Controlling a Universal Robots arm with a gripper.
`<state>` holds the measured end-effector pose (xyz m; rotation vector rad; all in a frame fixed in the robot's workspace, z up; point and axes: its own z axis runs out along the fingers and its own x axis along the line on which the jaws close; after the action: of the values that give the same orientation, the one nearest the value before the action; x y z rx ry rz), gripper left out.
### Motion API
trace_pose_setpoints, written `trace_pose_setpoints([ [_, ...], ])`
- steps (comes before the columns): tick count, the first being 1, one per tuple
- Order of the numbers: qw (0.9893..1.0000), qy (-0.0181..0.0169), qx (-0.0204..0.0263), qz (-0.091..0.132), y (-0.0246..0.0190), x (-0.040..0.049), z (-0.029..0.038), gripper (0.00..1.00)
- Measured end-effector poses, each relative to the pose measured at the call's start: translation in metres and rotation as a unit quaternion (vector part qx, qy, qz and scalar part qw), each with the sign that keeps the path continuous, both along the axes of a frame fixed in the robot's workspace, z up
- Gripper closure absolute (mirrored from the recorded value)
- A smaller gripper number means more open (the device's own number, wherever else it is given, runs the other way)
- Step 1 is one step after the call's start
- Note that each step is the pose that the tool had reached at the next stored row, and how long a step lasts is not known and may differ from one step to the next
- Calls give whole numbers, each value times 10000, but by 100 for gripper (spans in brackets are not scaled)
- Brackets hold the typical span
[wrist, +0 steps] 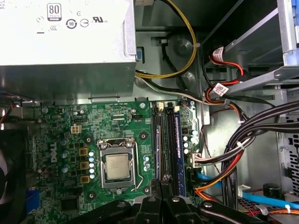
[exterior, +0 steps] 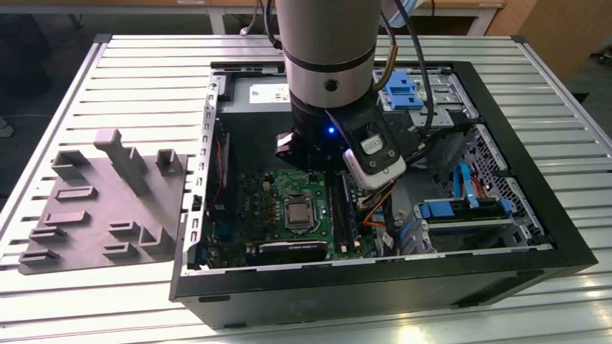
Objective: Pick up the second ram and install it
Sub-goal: 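Insert the second ram into the second slot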
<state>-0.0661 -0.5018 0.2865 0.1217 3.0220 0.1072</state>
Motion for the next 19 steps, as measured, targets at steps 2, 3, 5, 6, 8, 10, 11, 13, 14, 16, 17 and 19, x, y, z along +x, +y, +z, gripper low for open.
trace_pose_setpoints([
  [2,10000,0,3,0,0,0,-10,88],
  [3,10000,0,3,0,0,0,-18,88],
  [5,10000,0,4,0,0,0,-25,88],
  [6,10000,0,4,0,0,0,-28,88],
  [8,10000,0,6,0,1,0,-35,88],
  [10,10000,0,6,1,3,1,-41,88],
  [11,10000,0,7,1,4,1,-45,88],
  [13,10000,0,7,0,9,0,-51,88],
  [14,10000,0,7,1,12,0,-54,88],
  [16,10000,0,7,0,19,0,-58,88],
  [17,10000,0,7,0,23,0,-60,88],
  [19,10000,0,8,0,28,0,-64,88],
])
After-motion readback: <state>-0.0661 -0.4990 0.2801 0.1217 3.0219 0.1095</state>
